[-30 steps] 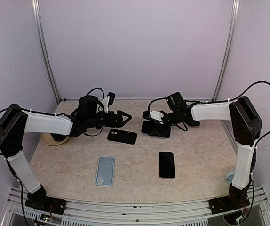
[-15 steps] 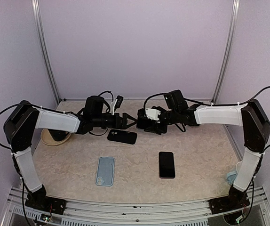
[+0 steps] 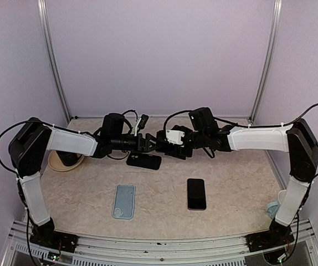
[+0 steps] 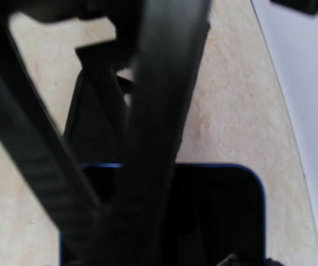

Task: Put the phone into the phone case
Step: Pass from the right arm to the left

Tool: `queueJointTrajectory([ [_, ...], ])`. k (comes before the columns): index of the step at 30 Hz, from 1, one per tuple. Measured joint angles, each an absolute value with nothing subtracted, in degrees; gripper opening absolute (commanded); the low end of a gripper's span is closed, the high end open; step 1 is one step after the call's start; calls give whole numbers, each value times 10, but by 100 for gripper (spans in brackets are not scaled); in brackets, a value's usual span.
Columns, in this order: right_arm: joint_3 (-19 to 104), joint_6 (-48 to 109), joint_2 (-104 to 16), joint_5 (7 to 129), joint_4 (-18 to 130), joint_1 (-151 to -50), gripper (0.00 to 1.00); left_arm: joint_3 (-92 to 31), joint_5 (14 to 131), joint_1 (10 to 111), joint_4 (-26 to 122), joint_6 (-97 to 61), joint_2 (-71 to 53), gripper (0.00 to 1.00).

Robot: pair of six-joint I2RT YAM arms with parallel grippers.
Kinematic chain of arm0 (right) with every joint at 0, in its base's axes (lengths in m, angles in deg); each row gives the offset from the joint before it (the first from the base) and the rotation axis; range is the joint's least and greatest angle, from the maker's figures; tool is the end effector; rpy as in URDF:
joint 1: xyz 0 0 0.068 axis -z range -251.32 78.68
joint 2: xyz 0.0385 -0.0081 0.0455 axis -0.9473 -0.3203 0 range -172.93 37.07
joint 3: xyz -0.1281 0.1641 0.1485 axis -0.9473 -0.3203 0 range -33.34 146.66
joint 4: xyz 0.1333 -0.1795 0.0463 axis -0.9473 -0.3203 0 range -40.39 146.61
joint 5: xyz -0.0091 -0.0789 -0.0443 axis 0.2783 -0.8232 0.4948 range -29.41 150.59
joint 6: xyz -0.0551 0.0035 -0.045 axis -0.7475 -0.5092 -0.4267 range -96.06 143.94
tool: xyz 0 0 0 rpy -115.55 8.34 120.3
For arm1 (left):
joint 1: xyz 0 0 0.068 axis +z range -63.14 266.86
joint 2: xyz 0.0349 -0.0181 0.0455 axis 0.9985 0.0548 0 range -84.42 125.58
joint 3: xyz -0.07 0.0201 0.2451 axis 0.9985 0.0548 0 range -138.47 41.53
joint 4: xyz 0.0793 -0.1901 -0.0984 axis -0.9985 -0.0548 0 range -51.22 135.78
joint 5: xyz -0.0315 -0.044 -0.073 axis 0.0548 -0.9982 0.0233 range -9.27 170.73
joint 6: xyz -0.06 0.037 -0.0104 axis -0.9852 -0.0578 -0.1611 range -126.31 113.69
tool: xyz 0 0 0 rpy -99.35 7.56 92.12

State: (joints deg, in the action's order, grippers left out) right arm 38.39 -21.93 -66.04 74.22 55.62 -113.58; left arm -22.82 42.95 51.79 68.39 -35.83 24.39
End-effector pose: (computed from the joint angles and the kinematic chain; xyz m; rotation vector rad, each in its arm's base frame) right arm 0.2842 0.2768 0.2255 -1.5754 1.4271 0.2166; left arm 0.3088 -0.2607 0.1982 0.5801 2.0495 -1.3503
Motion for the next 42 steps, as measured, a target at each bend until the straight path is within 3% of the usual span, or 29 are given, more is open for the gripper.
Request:
queueJointTrajectory([
  [17,376,-235,-660,716,574,-1155,63,-229,389,518,731,-403,267,40],
  [24,361,-238,-659,710,582,-1156,63,-229,376,520,744,-414,277,17],
  [32,355,-242,-650,706,587,-1157,63,-229,363,521,759,-419,278,0],
  [37,352,-242,-647,705,589,-1157,66,-229,362,521,762,-420,278,0],
  [42,350,-242,-646,704,591,-1157,78,-229,362,521,762,-419,278,0],
])
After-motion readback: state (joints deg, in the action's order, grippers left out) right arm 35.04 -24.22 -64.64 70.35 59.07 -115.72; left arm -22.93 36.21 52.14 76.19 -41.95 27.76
